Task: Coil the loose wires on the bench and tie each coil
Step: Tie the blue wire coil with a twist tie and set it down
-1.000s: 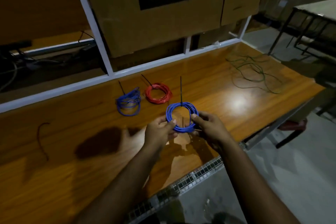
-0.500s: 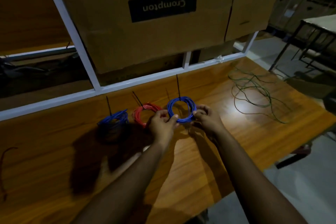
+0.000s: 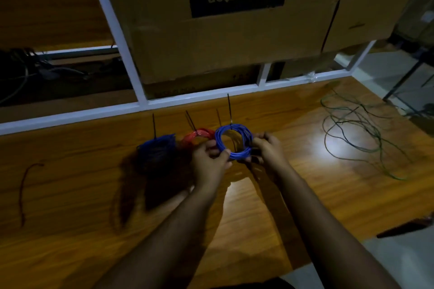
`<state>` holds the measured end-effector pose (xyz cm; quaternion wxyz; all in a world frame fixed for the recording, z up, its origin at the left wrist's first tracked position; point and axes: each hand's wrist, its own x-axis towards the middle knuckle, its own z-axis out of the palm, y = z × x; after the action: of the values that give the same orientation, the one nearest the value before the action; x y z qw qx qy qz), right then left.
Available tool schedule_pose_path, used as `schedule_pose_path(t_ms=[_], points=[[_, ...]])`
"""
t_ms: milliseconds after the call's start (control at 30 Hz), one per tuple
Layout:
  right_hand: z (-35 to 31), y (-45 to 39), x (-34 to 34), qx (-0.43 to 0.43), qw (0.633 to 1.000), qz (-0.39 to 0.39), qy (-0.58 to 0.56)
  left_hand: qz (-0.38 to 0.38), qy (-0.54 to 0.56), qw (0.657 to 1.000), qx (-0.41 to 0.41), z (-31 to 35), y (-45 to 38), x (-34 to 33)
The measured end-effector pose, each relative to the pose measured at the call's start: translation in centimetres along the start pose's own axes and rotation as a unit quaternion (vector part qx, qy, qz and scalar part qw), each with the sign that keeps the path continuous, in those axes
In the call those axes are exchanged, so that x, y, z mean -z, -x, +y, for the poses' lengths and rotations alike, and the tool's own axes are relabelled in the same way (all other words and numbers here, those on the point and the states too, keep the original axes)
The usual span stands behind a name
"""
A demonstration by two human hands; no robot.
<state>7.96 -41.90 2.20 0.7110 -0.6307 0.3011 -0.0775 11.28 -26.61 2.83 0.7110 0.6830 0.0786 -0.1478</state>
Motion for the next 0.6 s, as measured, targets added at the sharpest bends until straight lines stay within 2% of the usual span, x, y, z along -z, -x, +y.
schedule_pose_path(t_ms=[200, 367, 467, 533, 600], points=[[2.5, 7.3, -6.2, 0.052, 0.998, 0.046, -0.012, -0.061, -0.01, 0.997, -0.035, 0.5, 3.0, 9.4], [5.2, 13.6, -13.3, 0.067, 0.996, 0.055, 0.015, -0.063, -0.059, 0.994, -0.061, -1.1, 4.7, 19.0], [6.2, 15.9, -16.1, 0.062, 0.996, 0.048, 0.046, -0.057, -0.135, 0.985, -0.086, -2.1, 4.8, 23.4], [7.3, 16.4, -16.9, 0.071, 0.985, 0.076, 0.138, -0.048, -0.208, 0.97, -0.117, -3.1, 4.5, 25.2], [8.5, 16.7, -17.2, 0.081, 0.95, 0.11, 0.282, -0.057, -0.274, 0.949, -0.145, -4.0, 4.6, 26.1]])
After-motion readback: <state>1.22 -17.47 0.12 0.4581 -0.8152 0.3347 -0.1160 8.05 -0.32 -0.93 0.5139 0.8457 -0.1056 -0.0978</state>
